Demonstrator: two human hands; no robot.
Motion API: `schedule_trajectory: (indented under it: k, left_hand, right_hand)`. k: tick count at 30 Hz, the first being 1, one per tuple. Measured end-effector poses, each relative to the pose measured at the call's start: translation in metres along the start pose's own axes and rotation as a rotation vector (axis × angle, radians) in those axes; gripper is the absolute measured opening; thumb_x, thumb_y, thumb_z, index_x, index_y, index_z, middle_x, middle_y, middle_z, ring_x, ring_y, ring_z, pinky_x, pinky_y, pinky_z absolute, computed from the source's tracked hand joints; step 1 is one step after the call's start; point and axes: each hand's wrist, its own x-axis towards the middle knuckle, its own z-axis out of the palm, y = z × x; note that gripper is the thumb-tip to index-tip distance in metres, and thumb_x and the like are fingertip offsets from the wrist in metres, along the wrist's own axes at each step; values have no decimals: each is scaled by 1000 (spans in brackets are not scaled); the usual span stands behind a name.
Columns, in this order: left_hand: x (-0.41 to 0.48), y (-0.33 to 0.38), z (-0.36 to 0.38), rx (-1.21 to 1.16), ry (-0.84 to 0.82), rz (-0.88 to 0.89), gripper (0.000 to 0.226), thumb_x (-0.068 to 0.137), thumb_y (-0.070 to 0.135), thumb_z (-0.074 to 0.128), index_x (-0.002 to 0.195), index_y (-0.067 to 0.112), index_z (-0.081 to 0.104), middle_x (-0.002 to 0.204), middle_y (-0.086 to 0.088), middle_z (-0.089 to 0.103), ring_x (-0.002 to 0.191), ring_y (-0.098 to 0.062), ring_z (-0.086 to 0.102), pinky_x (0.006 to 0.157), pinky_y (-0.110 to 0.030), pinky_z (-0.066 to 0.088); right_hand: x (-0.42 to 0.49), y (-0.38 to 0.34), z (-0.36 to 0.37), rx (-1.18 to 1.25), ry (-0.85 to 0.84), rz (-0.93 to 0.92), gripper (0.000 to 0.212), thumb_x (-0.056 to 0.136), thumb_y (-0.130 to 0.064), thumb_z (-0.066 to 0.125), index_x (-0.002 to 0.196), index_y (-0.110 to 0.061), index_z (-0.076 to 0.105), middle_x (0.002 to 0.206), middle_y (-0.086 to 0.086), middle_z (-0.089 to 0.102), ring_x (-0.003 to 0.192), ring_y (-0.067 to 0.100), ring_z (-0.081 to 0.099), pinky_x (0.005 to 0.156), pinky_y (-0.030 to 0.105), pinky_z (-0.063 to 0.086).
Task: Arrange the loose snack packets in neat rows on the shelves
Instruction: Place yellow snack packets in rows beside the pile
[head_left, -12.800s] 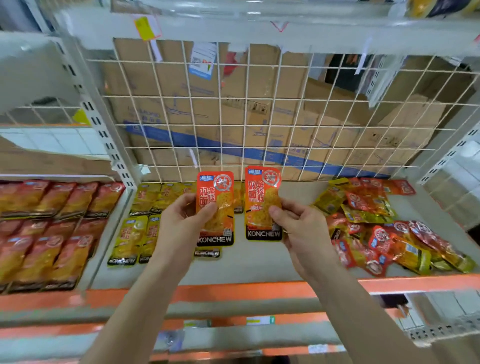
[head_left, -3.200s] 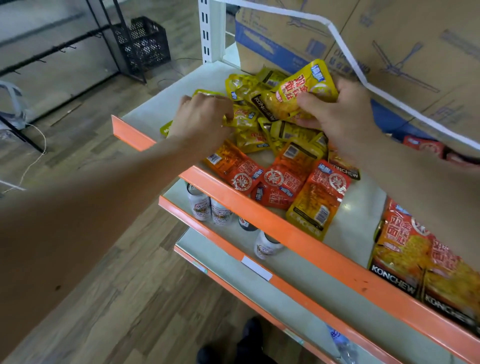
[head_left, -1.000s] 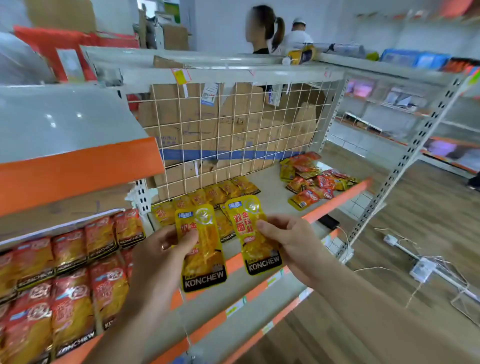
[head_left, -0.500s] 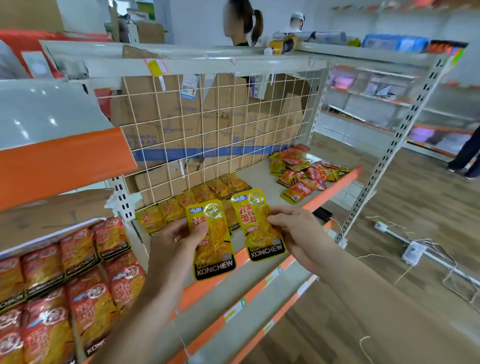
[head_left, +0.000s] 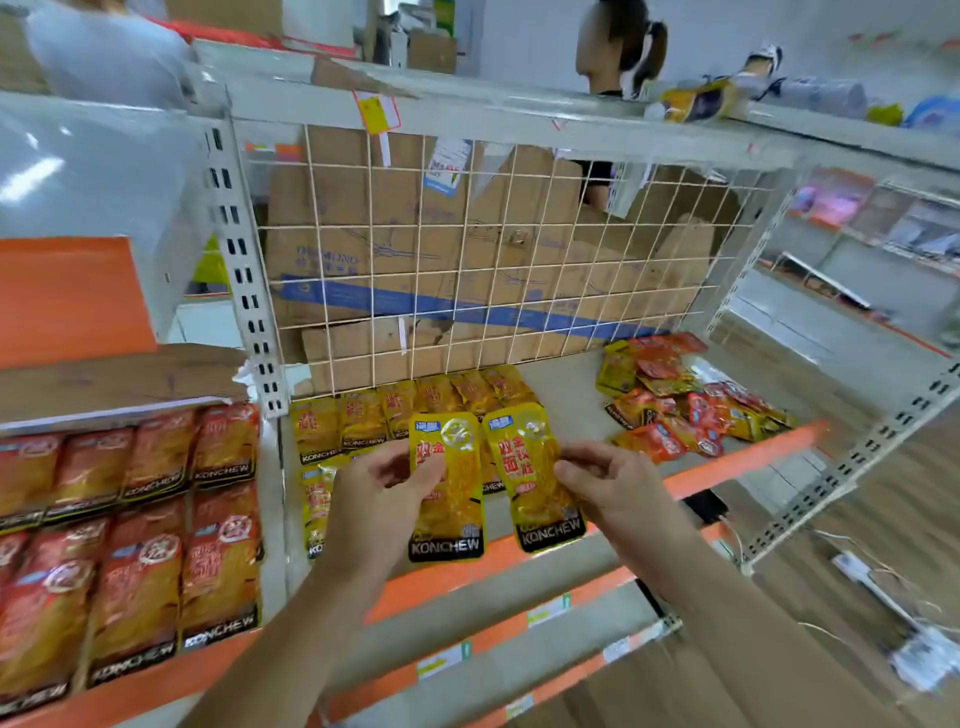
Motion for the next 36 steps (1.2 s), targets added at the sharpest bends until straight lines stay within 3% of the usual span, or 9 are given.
schedule_trajectory:
  k: [3, 8, 12, 20, 23, 28, 30, 33, 36]
  left_hand:
    - [2, -3, 27, -90, 65, -66, 21, 88, 4, 72, 85, 25, 74, 70, 16, 74, 65, 0, 66, 63, -13, 51]
    - [0, -9, 70, -140, 126, -109, 22, 92, 4, 68, 84, 25, 72, 67, 16, 72, 62, 3, 63, 57, -7, 46]
    - [-6, -24, 95, -100, 155, -146, 18, 92, 2, 66, 89, 18, 74, 67, 15, 70, 62, 3, 61, 59, -5, 43]
    - [4, -38, 119, -29, 247, -167, 21, 89, 0, 69, 87, 20, 75, 76, 7, 75, 69, -8, 68, 62, -14, 51]
    - [13, -37, 123, 24, 227, -158, 23, 89, 1, 69, 81, 21, 75, 74, 3, 73, 68, -8, 66, 69, -23, 53]
    - [32, -46, 129, 100, 218, -192, 17, 89, 4, 70, 85, 20, 75, 75, -8, 70, 76, -26, 71, 70, -25, 53]
    - [41, -50, 133, 137, 223, -208, 13, 89, 6, 72, 88, 19, 74, 73, -3, 68, 80, -30, 70, 72, -23, 50]
    - [53, -55, 136, 211, 261, -218, 12, 90, 11, 73, 95, 21, 71, 74, 6, 66, 74, -14, 66, 61, -7, 43]
    - [62, -64, 134, 314, 272, -206, 27, 90, 17, 73, 117, 13, 70, 85, 5, 69, 81, -11, 66, 77, -22, 50]
  right_hand:
    - [26, 2, -26, 39, -21, 3, 17, 91, 5, 61, 104, -3, 69, 82, 7, 75, 69, 14, 68, 63, 22, 57]
    - [60, 4, -63, 160, -97, 26, 21, 91, 2, 62, 111, 0, 66, 92, 14, 75, 84, 21, 69, 80, 32, 60]
    - [79, 14, -79, 196, -175, 42, 17, 91, 8, 59, 103, -2, 65, 80, 5, 75, 72, 10, 70, 65, 20, 57]
    - [111, 38, -94, 124, -224, 82, 23, 89, 2, 65, 112, 0, 67, 101, 17, 75, 93, 25, 68, 91, 43, 55]
    - [122, 42, -94, 88, -205, 55, 20, 89, 3, 66, 106, -4, 70, 99, 15, 75, 89, 20, 70, 86, 37, 57]
    - [133, 45, -90, 54, -167, 58, 20, 88, 5, 66, 98, -12, 70, 87, 5, 76, 81, 14, 70, 75, 25, 59]
    - [137, 45, -89, 2, -149, 43, 20, 88, 5, 67, 97, -13, 70, 85, 4, 76, 79, 13, 70, 74, 24, 59]
    - [144, 46, -86, -37, -121, 34, 20, 88, 4, 68, 96, -14, 71, 84, 3, 74, 77, 11, 69, 74, 23, 58]
    - [151, 50, -81, -80, -105, 21, 24, 87, 5, 68, 90, -19, 70, 81, 0, 74, 75, 10, 67, 73, 22, 57]
